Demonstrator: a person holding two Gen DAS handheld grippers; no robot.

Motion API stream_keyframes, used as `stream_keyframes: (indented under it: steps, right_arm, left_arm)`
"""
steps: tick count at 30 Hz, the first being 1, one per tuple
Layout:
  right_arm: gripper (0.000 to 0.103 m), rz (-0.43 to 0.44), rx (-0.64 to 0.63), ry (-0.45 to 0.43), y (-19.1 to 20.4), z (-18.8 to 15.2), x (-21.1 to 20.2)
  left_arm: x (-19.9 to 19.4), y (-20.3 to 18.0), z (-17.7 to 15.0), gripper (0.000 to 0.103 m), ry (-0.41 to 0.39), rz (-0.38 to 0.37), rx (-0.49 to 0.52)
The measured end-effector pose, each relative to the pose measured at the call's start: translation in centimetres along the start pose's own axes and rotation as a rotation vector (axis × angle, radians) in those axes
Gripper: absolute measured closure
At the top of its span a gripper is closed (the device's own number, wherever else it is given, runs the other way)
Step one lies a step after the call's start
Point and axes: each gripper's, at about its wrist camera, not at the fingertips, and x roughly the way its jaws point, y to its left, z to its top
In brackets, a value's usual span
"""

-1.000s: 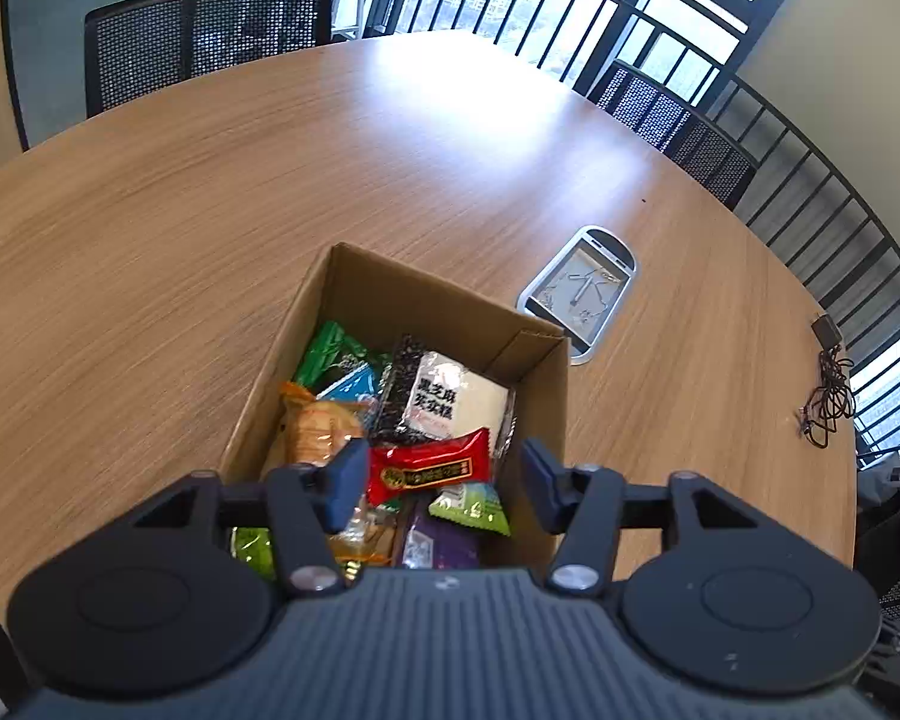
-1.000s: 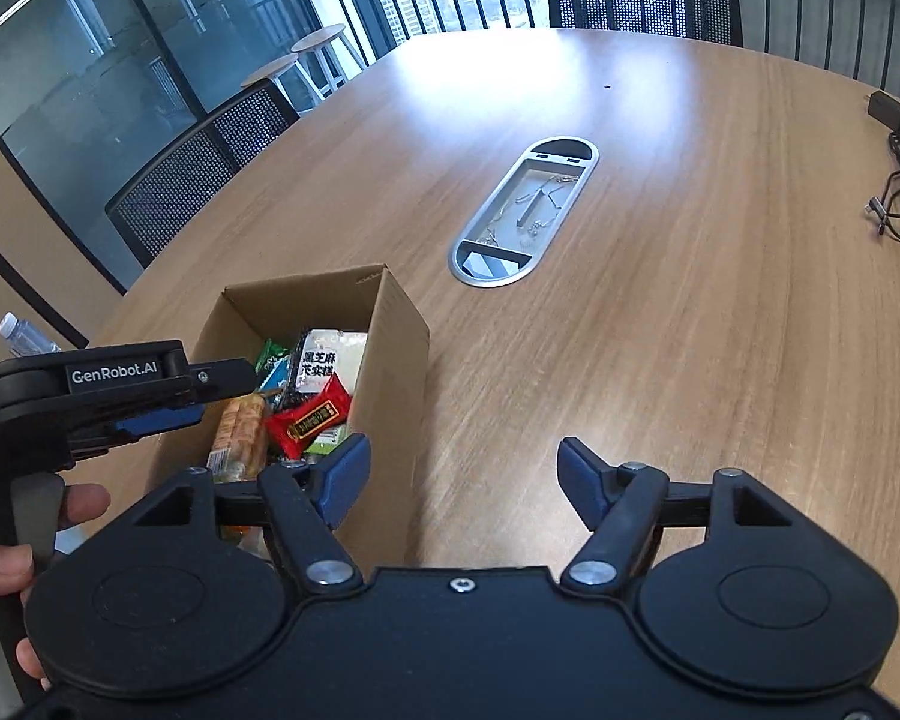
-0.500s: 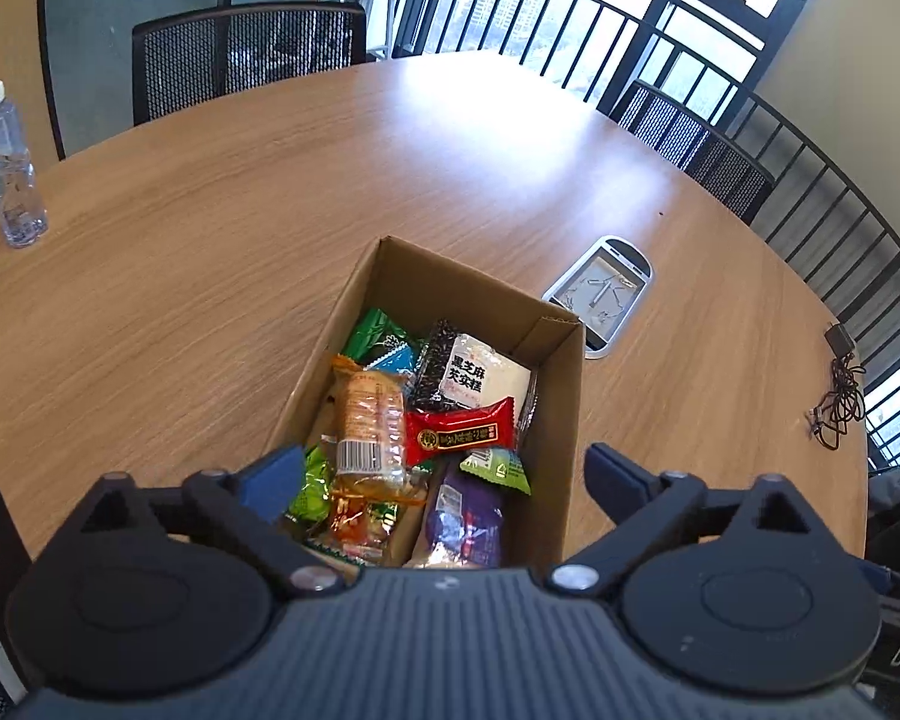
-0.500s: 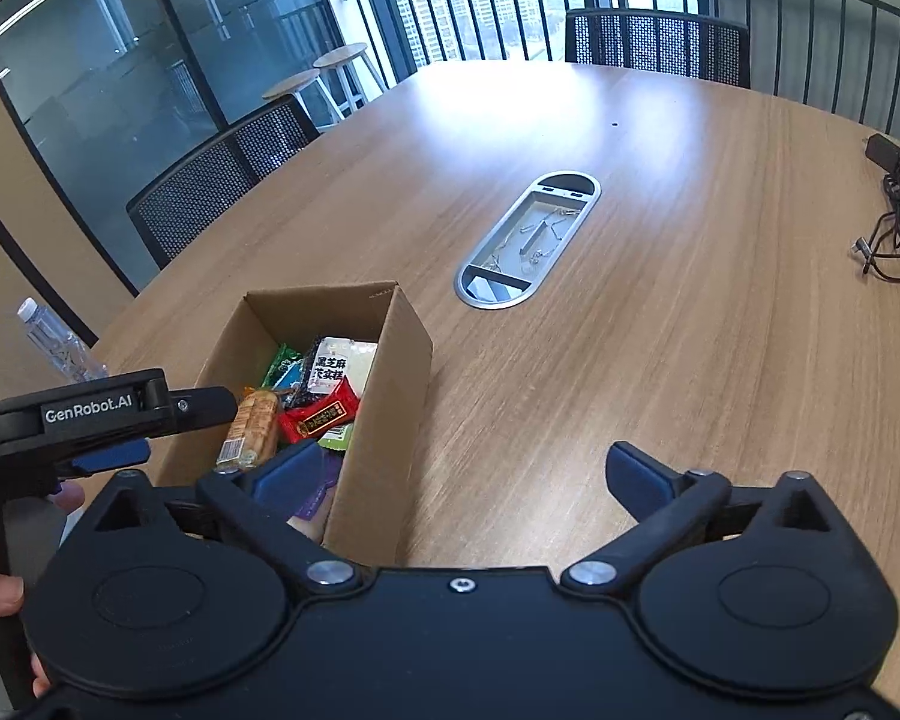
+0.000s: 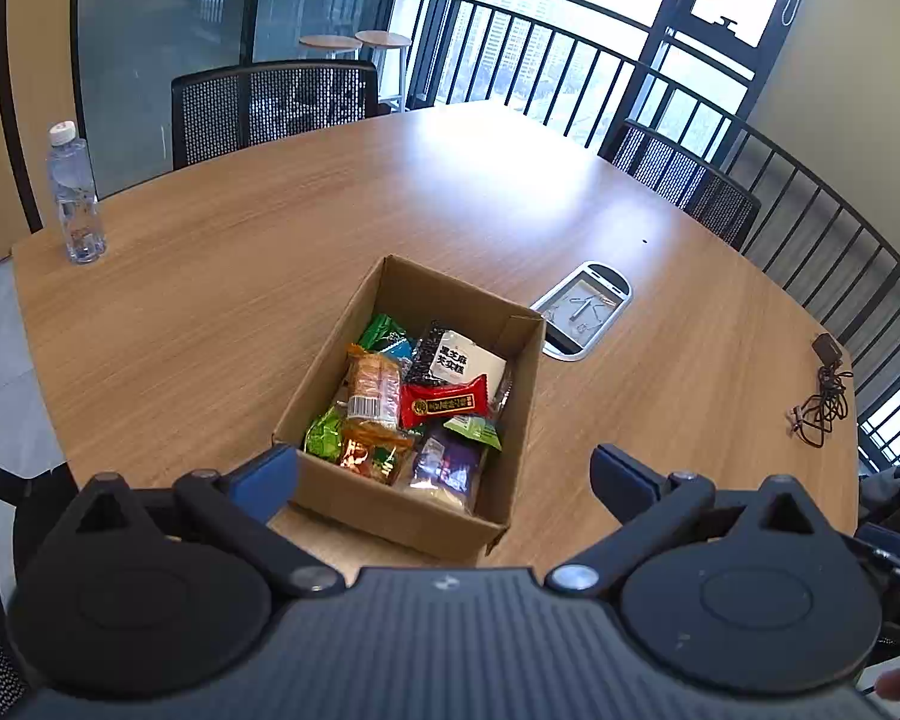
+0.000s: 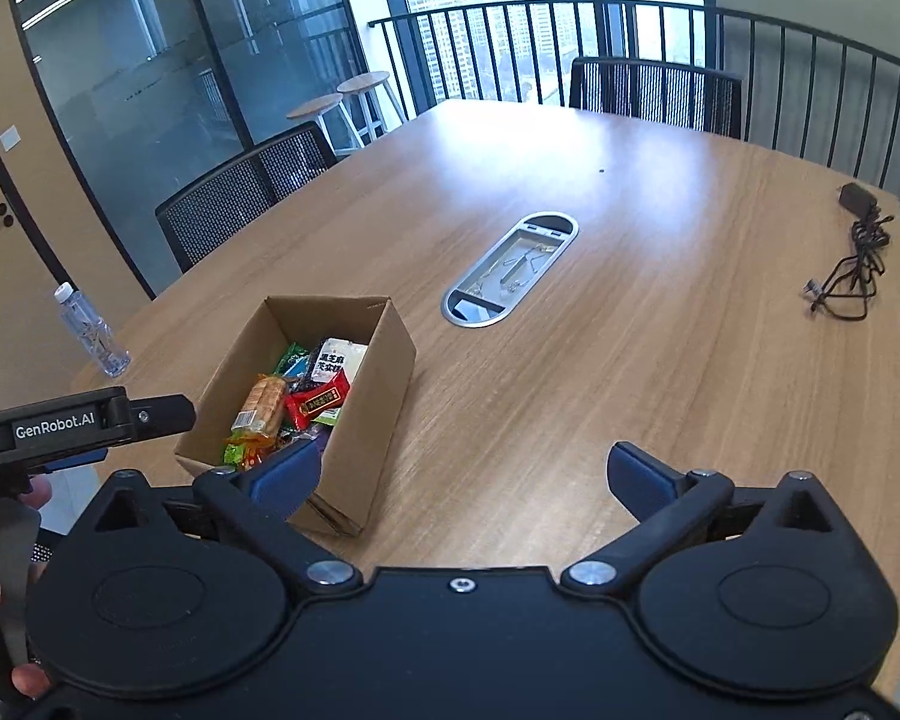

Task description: Organize snacks

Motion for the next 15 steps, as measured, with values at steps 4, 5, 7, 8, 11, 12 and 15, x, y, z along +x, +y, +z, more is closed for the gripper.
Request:
stream_keyframes:
  steps: [4,5,7,8,11,12,15]
  right_arm:
    - [0.000,-0.010,-0.013,-0.008,-0.3,-0.5,-1.7]
    - [0.000,-0.008,-0.014,-0.011,-0.4,-0.6,-2.2]
    - [0.000,0.001,-0.017,-0.018,-0.5,-1.0,-3.1]
    - [0.000,0.005,-0.018,-0.022,-0.6,-1.1,-3.5]
    - [0.000,0.013,-0.033,-0.032,-0.6,-1.8,-4.8]
    - [0.000,0.016,-0.038,-0.033,-0.6,-2.0,-5.3]
    - [0.000,0.019,-0.052,-0.039,-0.7,-2.7,-6.5]
  left_arm:
    - [-2.5,-0.6,-1.1,0.000,-0.021,0.008,0.007]
    - [-3.1,-0.7,-1.4,0.000,-0.024,0.005,0.006]
    - [-4.3,-0.9,-2.0,0.000,-0.031,-0.002,0.010]
    - [-4.8,-1.1,-2.3,0.000,-0.036,0.002,0.014]
    - [-6.7,-1.3,-3.3,0.000,-0.053,0.014,0.023]
    - [-7.2,-1.4,-3.6,0.000,-0.057,0.015,0.025]
    - [-8.9,-1.7,-4.7,0.000,-0.068,0.017,0.035]
